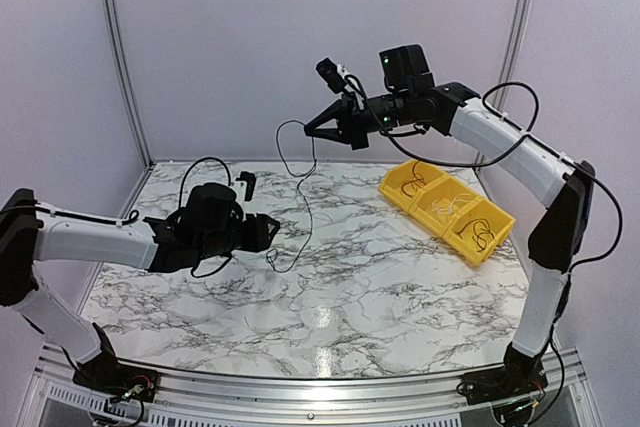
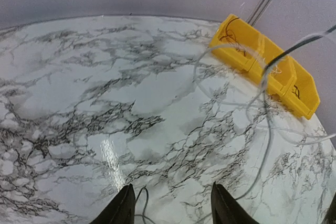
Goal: Untangle the cables
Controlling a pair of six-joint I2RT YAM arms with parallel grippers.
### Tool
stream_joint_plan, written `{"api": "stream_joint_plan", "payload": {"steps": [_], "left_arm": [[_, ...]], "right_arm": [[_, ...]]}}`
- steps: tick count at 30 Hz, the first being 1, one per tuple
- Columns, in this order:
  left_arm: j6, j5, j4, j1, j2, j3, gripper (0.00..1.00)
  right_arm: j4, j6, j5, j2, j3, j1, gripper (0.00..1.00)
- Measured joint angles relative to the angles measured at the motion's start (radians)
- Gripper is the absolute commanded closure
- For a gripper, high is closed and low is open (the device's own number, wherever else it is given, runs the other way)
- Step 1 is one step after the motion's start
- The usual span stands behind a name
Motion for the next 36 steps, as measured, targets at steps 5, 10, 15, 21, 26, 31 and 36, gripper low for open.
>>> {"api": "stream_joint_plan", "payload": {"steps": [5,10,15,21,26,31,36], "left_arm": [[0.141,-0.025,-0.013,-0.029,-0.075,0.063,0.43],[0.251,-0.016,-0.020,-0.036,-0.050,0.160,0.46],[0.301,0.015,-0.019,-0.036,0.036,0.274,0.48],[0.324,0.045,-0.016,-0.036,0.162,0.405,0.59],[0.338,0.001,0.029,-0.036,0.206,0.446,0.78],[0.335,-0.032,0.106,-0.036,0.238,0.443,0.83],[0.326,-0.032,0.158,-0.037,0.249,0.389,0.83]], "right_arm": [[0.011,0.033,-0.007,0.043,-0.027,0.000,1.00],[0.024,0.060,-0.012,0.069,-0.033,0.000,1.00],[0.040,0.077,-0.016,0.069,-0.033,0.001,1.00],[0.045,0.089,-0.021,0.069,-0.035,0.006,1.00],[0.050,0.130,-0.023,0.069,-0.037,0.001,1.00],[0.037,0.150,-0.010,0.068,-0.016,-0.004,1.00],[0.052,0.183,-0.008,0.062,0.076,-0.018,1.00]]}}
